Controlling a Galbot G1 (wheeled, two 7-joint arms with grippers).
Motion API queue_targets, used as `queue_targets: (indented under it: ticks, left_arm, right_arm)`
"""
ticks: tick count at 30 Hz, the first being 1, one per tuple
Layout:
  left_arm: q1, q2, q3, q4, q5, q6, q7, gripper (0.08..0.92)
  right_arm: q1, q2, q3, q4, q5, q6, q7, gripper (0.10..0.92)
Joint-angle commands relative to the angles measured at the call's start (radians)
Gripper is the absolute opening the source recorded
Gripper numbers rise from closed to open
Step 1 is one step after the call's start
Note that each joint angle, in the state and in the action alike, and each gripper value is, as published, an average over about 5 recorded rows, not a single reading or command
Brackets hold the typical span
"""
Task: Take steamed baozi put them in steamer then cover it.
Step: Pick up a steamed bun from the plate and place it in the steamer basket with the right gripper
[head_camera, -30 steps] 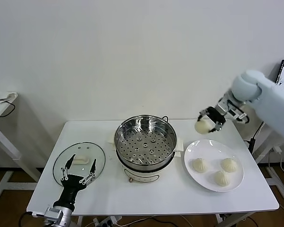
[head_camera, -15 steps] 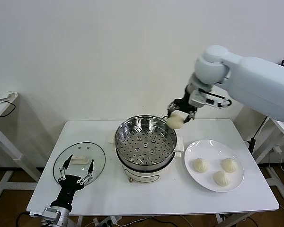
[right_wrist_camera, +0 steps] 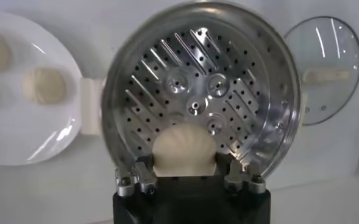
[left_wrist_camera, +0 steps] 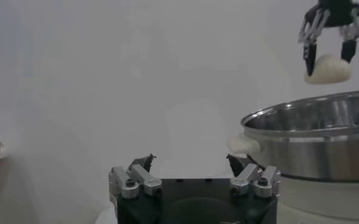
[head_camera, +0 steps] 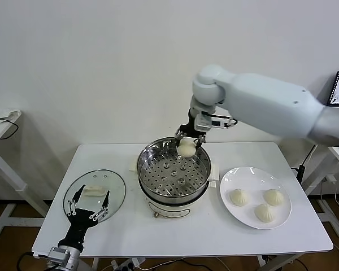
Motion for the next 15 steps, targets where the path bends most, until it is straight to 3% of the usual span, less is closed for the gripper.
queue_targets:
  ticks: [1, 15]
  left_arm:
    - [-0.004, 0.002, -0.003, 0.009, -0.002, 0.001, 0.002, 0.823]
    - [0.001, 0.004, -0.011, 0.008, -0.010, -0.004, 0.010, 0.823]
  right_arm:
    - [-0.085, 0.102, 0.043, -0.183, -0.078, 0.066, 0.028, 0.679]
    - [-0.142, 0.150, 0.077, -0.272, -0.134, 0.077, 0.037, 0.679]
